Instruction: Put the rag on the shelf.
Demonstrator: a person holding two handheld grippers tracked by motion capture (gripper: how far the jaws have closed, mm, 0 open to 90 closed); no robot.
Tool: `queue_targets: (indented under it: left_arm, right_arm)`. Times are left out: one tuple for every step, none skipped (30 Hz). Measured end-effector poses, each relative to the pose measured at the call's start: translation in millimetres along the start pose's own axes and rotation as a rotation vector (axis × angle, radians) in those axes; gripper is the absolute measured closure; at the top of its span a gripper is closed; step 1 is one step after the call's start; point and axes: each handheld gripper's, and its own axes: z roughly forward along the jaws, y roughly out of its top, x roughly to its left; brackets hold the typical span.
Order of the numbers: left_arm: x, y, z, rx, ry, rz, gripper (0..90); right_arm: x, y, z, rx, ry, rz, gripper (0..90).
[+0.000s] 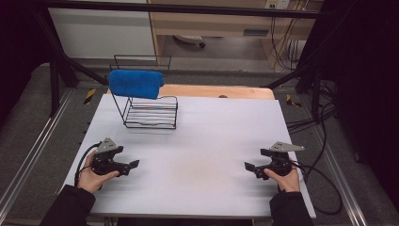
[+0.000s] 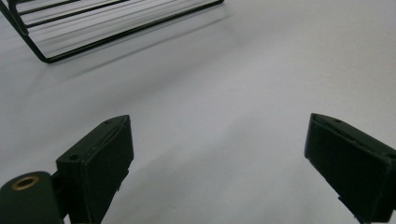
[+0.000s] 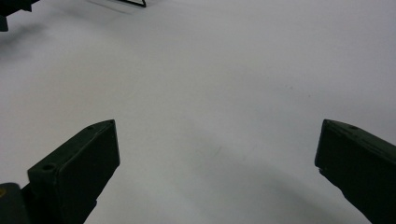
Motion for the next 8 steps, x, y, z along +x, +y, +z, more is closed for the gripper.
queue_targets:
  left_arm:
    - [0.1,-0.8,0.0,0.006,-0.001,0.003,8.4]
    - [-0.2,-1.8,0.3,0.006,0.001,0.001,8.3]
    - [-0.4,-2.9,0.6,0.004,0.001,-0.003,8.3]
    - [-0.3,-3.8,0.6,0.007,-0.001,-0.004,8.4]
    - [-0.5,-4.6,1.0,0.006,0.0,-0.007,8.4]
    - [-0.2,-5.1,0.8,0.009,0.0,-0.005,8.4]
    - [0.0,-5.5,0.9,0.008,-0.001,-0.008,8.3]
    - [0.2,-5.8,0.8,0.01,-0.002,-0.007,8.3]
  right_arm:
    - [-0.3,-1.7,-1.0,0.004,0.002,0.008,0.6]
    - [-0.6,-3.2,-1.3,0.005,0.0,0.008,0.6]
    - [-0.5,-3.9,-1.8,0.01,-0.005,0.009,0.6]
    - [-0.4,-4.1,-2.0,0.011,-0.007,0.004,0.6]
    - [-0.1,-4.2,-2.1,0.01,-0.008,0.003,0.6]
    - [0.1,-4.1,-2.3,0.007,-0.008,0.004,0.6]
    - [0.1,-4.0,-2.4,0.008,-0.008,0.003,0.6]
    - [0.1,-3.8,-2.5,0.012,-0.01,-0.001,0.6]
